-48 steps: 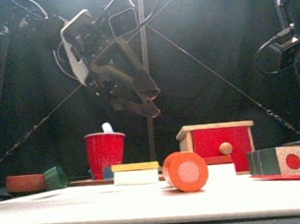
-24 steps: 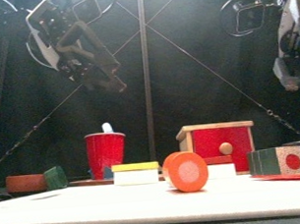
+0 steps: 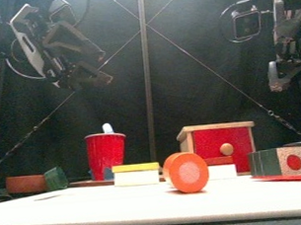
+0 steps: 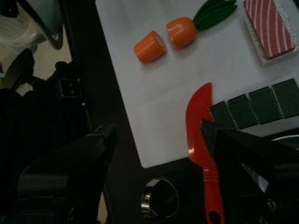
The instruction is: Cut the carrot
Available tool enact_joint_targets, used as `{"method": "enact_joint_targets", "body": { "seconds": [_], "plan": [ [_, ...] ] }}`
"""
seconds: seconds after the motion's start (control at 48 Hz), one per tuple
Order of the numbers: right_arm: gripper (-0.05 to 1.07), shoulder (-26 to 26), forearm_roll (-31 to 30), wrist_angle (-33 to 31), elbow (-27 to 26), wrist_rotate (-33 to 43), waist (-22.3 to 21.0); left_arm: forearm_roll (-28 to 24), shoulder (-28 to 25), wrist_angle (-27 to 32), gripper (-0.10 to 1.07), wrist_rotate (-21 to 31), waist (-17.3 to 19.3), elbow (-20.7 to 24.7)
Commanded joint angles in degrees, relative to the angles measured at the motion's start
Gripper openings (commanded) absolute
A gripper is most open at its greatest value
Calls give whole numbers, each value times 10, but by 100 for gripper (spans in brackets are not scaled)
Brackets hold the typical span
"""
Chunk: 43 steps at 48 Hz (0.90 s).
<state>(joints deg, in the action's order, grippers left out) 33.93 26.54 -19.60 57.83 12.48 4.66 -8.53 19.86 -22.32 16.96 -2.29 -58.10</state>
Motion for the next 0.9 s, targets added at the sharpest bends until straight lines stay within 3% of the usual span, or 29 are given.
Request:
{"method": "enact_joint_targets", "body": {
  "seconds": [0.0,0.875],
  "plan": [
    [104,3,3,11,-4,-1,1,1,5,-7,92,-1,3,8],
    [104,-17,10,56,7,0,-2,16,0,-6,92,0,39,-8]
  ]
}}
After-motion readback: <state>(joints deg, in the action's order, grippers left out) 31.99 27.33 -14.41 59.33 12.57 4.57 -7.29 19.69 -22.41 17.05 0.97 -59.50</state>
